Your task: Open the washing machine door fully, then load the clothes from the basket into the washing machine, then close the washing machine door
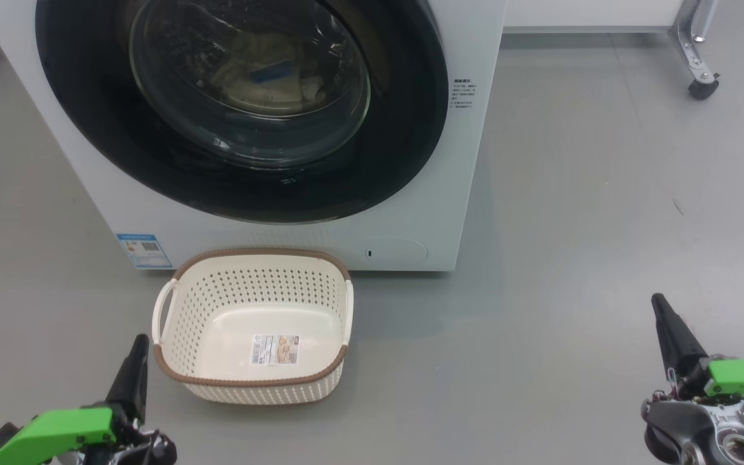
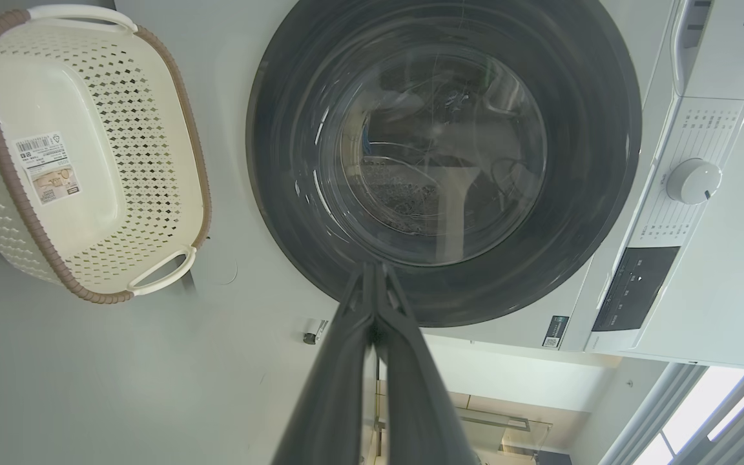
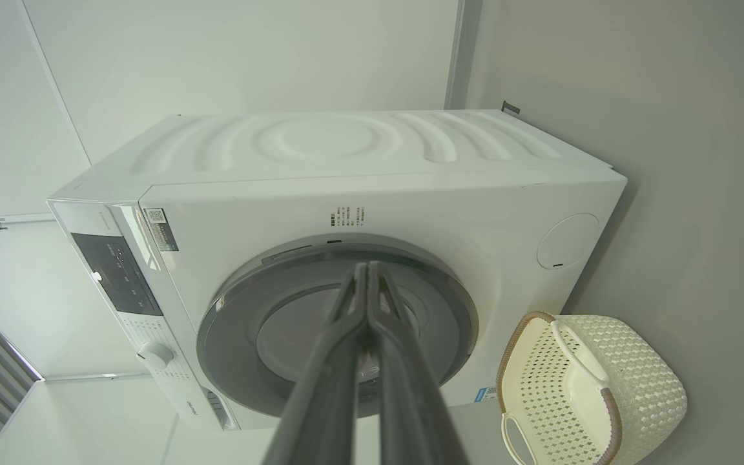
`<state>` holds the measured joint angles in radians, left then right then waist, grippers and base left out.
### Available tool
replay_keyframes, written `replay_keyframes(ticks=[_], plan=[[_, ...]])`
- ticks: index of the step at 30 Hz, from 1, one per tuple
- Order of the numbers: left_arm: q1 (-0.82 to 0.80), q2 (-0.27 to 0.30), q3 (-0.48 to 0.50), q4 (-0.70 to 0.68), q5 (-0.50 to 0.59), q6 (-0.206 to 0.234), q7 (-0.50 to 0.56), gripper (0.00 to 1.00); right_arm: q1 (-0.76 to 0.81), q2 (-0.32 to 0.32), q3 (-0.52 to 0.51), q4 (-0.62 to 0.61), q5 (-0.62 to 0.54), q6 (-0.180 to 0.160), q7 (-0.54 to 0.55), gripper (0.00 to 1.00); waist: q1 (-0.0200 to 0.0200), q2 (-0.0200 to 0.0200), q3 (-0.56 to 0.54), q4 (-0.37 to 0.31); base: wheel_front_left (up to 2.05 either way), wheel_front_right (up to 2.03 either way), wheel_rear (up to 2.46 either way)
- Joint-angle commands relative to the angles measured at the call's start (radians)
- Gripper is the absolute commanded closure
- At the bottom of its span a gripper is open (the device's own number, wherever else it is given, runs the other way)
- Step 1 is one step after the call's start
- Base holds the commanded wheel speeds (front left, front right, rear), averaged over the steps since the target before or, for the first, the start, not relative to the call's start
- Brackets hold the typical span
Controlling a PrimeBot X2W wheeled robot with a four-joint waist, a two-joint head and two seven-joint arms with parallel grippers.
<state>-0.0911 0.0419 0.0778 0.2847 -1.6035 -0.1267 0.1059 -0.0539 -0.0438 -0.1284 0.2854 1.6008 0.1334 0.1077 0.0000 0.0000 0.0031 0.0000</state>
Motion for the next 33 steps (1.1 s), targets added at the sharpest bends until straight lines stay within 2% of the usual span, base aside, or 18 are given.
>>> replay_keyframes(ticks=[1, 33], plan=[[-0.017, 0.008, 0.036, -0.040, -0.005, -0.004, 0.008, 1.00, -0.054, -0.006, 0.014, -0.041, 0.008, -0.003, 0.006, 1.00, 0.0000, 0.0000, 0.000, 0.000, 0.00, 0.00, 0.00], [-0.017, 0.008, 0.036, -0.040, -0.005, -0.004, 0.007, 1.00, -0.054, -0.006, 0.014, -0.041, 0.008, -0.003, 0.006, 1.00, 0.0000, 0.0000, 0.000, 0.000, 0.00, 0.00, 0.00]])
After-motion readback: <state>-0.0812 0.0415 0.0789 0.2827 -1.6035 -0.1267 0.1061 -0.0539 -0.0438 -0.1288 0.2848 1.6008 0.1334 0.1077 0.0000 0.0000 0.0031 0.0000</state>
